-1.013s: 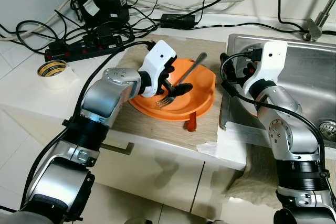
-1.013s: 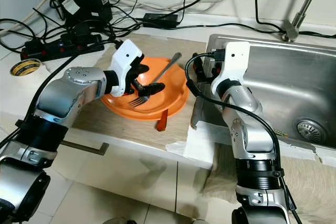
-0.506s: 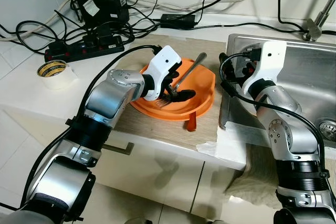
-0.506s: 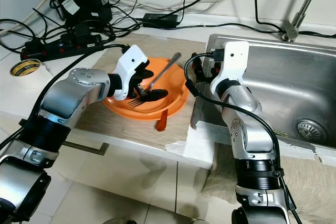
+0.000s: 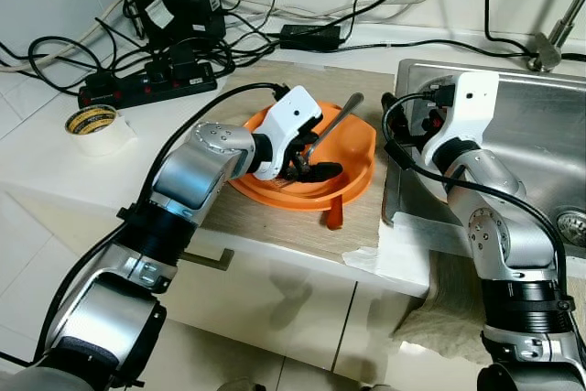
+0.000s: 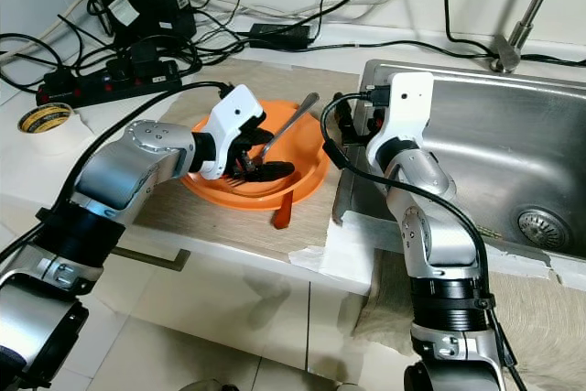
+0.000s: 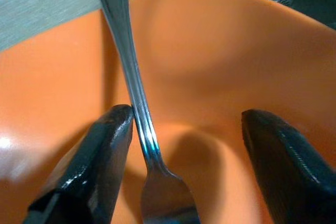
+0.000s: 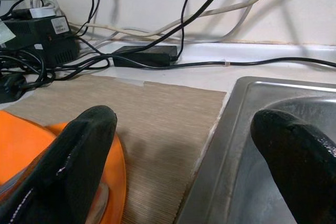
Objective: Kitchen organization
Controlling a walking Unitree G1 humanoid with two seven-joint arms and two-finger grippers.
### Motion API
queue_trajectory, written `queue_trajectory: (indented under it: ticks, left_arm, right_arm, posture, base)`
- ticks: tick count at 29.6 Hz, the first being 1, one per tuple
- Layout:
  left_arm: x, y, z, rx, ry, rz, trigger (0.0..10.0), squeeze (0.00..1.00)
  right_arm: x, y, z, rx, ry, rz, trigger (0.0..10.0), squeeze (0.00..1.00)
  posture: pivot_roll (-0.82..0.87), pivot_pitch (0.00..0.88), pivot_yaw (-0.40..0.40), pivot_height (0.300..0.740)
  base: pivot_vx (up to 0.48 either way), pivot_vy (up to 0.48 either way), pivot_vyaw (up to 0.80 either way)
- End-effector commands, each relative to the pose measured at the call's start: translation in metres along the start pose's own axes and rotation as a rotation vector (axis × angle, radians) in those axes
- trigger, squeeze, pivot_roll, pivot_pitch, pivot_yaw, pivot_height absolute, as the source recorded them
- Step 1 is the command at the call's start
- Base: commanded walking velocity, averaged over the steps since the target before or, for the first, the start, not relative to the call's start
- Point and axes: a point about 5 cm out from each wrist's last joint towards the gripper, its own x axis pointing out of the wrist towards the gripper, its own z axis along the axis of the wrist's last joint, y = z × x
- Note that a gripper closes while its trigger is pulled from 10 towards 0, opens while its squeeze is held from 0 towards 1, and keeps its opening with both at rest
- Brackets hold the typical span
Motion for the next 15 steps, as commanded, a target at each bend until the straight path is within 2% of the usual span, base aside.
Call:
queue_trajectory:
  ticks: [1, 15]
  left_arm:
    - [-0.0022, 0.0051, 0.0057, 0.015, -0.007, 0.023, 0.0, 0.0]
    - [-0.0046, 0.0071, 0.0068, 0.049, -0.012, 0.016, 0.0, 0.0]
  right_arm:
    - [-0.0002, 0.0025, 0.0083, -0.014, -0.019, 0.012, 10.0, 0.0]
    - [-0.0001, 0.0032, 0.0081, -0.01, -0.018, 0.012, 10.0, 0.0]
  posture:
    - [-0.06, 0.0, 0.082, 0.74]
    - [-0.05, 0.0, 0.084, 0.74]
  base:
    - [0.0, 0.0, 0.0]
    - [0.0, 0.0, 0.0]
